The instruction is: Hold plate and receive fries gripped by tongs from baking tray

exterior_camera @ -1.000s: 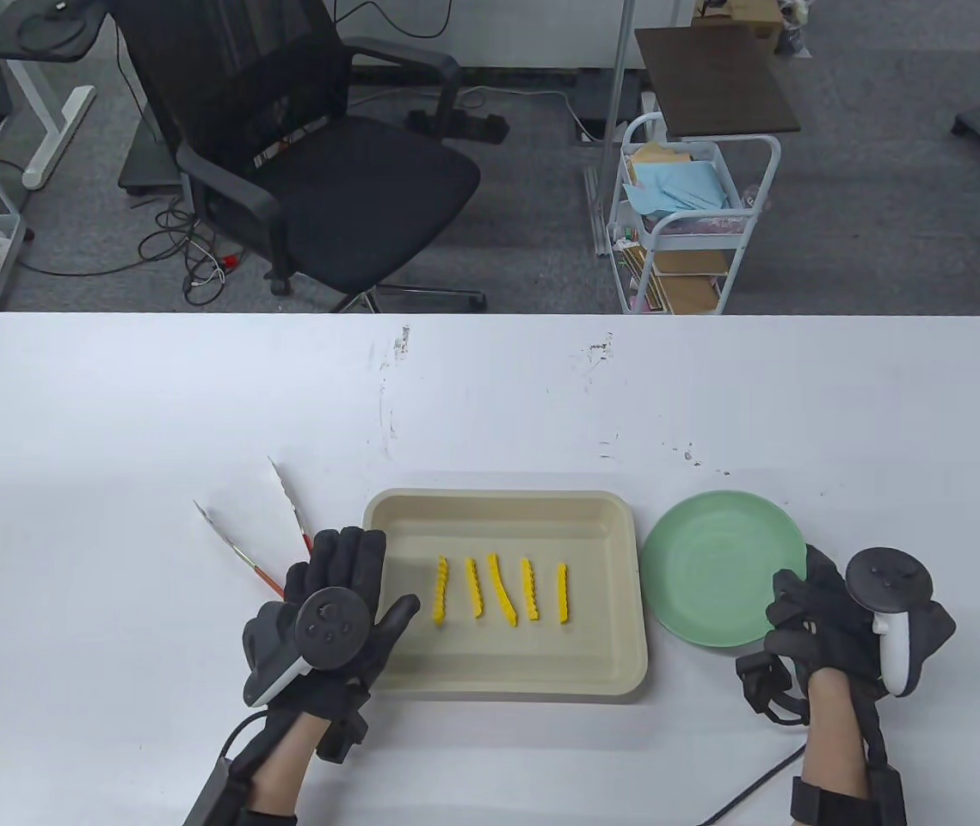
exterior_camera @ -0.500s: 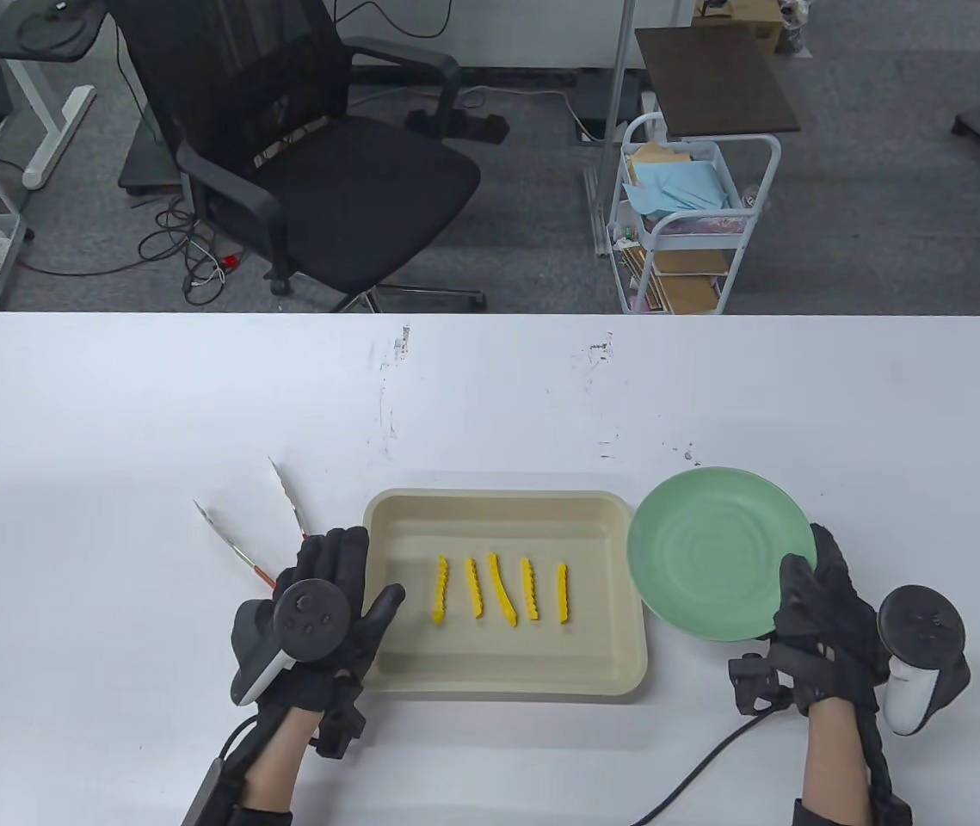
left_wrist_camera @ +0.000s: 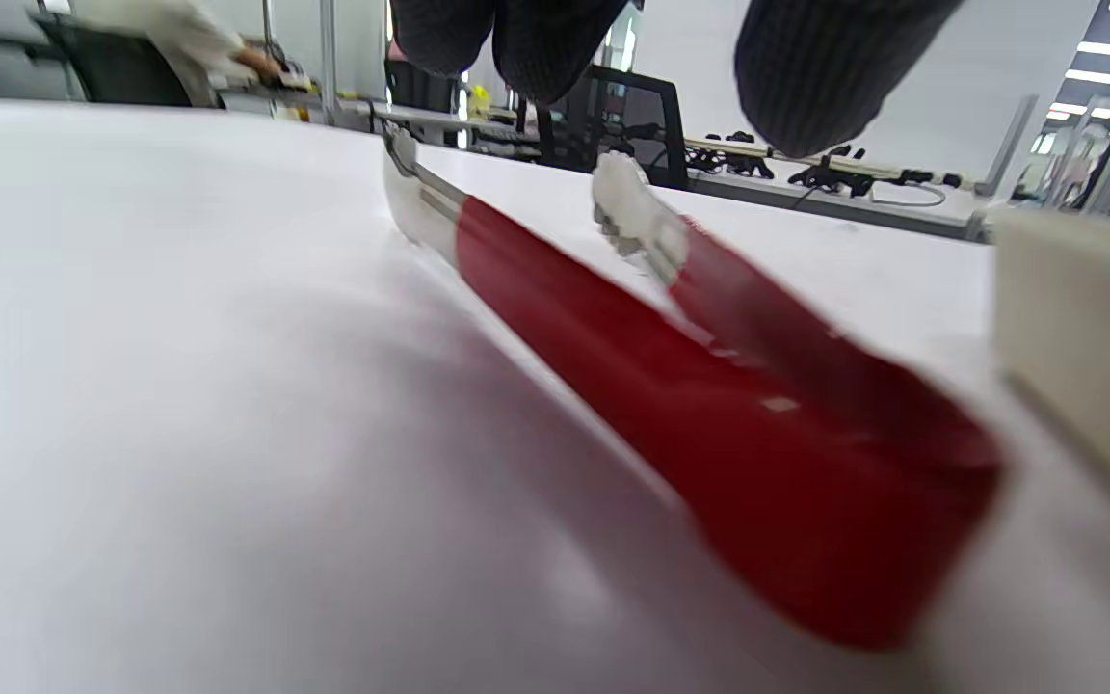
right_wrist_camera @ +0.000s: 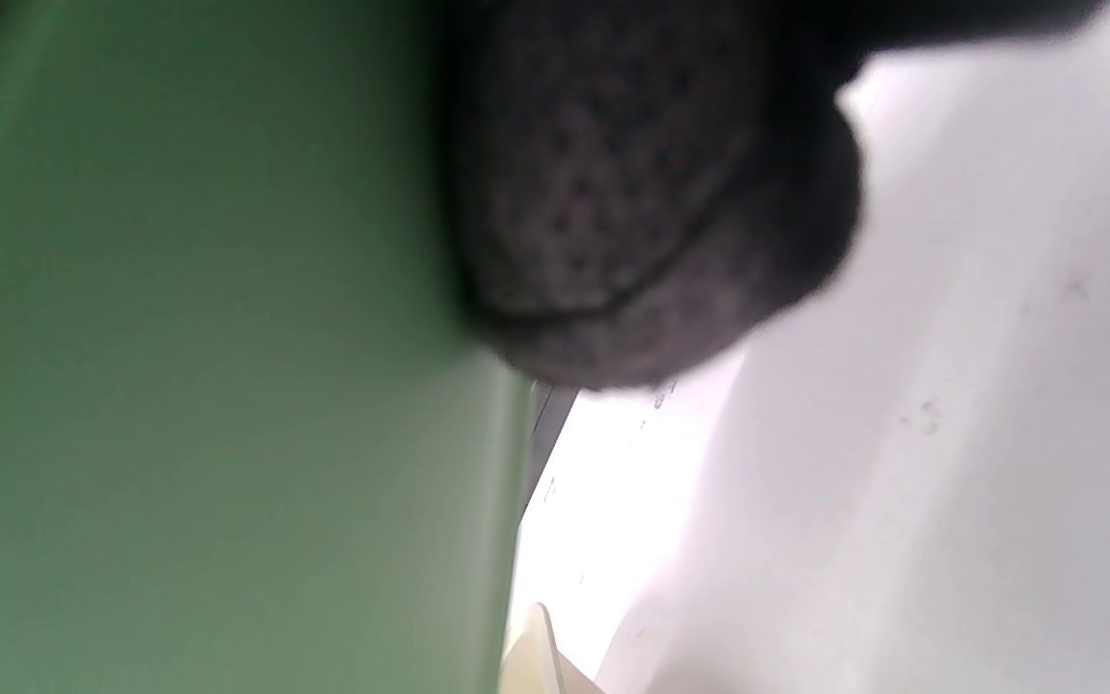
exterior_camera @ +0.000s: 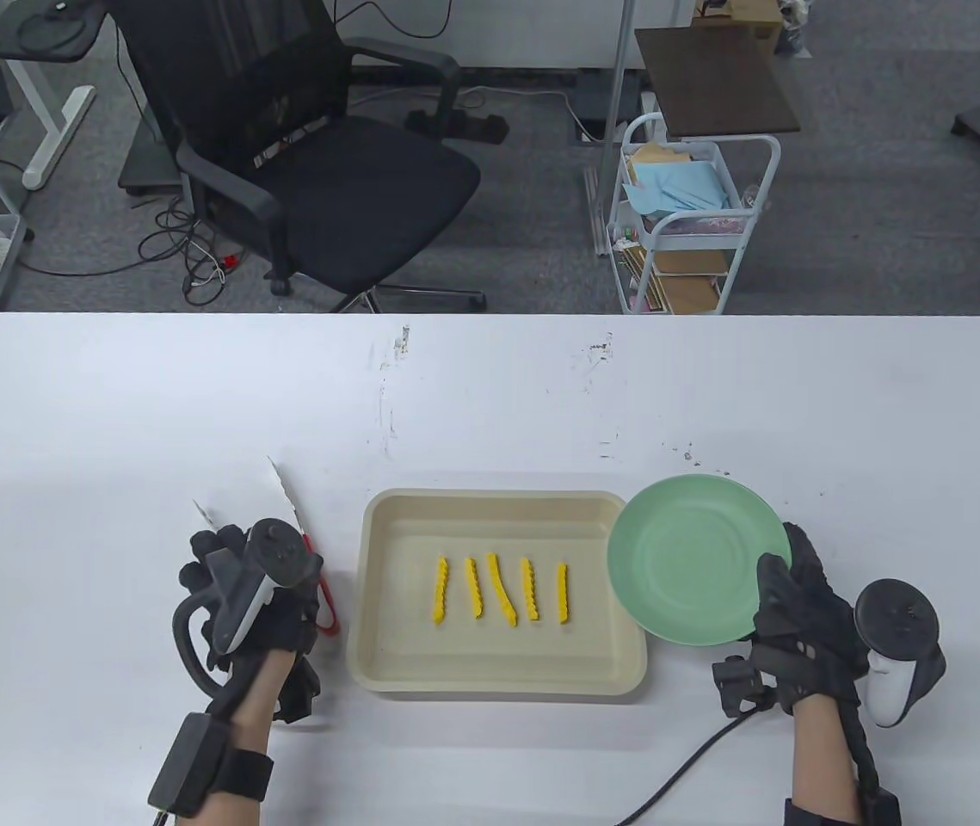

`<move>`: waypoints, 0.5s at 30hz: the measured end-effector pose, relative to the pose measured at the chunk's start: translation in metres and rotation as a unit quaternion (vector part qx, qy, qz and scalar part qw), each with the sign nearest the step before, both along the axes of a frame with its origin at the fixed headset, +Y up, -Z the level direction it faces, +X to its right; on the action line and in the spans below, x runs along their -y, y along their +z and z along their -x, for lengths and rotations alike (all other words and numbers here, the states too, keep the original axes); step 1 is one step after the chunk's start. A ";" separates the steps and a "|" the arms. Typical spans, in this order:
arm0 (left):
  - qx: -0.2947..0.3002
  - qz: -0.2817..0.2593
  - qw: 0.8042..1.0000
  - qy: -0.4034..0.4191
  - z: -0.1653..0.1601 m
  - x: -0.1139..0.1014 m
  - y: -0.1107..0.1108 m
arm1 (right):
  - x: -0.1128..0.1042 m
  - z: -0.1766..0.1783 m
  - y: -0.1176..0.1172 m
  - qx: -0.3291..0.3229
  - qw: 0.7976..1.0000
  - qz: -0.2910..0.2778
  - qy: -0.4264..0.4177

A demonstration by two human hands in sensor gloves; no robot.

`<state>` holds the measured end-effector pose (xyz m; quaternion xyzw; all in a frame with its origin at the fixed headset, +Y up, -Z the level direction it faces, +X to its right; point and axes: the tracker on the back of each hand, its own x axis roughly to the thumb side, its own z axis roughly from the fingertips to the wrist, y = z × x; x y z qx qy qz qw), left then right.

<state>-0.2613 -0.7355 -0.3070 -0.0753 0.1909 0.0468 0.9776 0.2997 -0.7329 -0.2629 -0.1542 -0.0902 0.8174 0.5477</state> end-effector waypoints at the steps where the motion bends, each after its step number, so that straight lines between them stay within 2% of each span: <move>1: 0.002 -0.001 1.000 -0.017 -0.001 0.002 -0.003 | 0.000 0.001 0.000 0.001 1.000 0.004 -0.001; 7: -0.003 0.016 1.000 0.018 -0.013 0.008 -0.013 | 0.000 0.008 -0.001 -0.015 1.000 0.005 -0.010; 9: -0.023 0.059 0.997 0.045 -0.013 0.013 -0.019 | 0.001 0.010 -0.001 -0.022 1.000 0.013 -0.013; 11: -0.037 0.075 0.995 0.060 -0.013 0.016 -0.023 | 0.001 0.012 -0.002 -0.027 0.999 0.017 -0.012; 15: -0.041 0.076 0.996 0.036 -0.016 0.017 -0.026 | 0.000 0.013 -0.002 -0.033 0.999 0.019 -0.010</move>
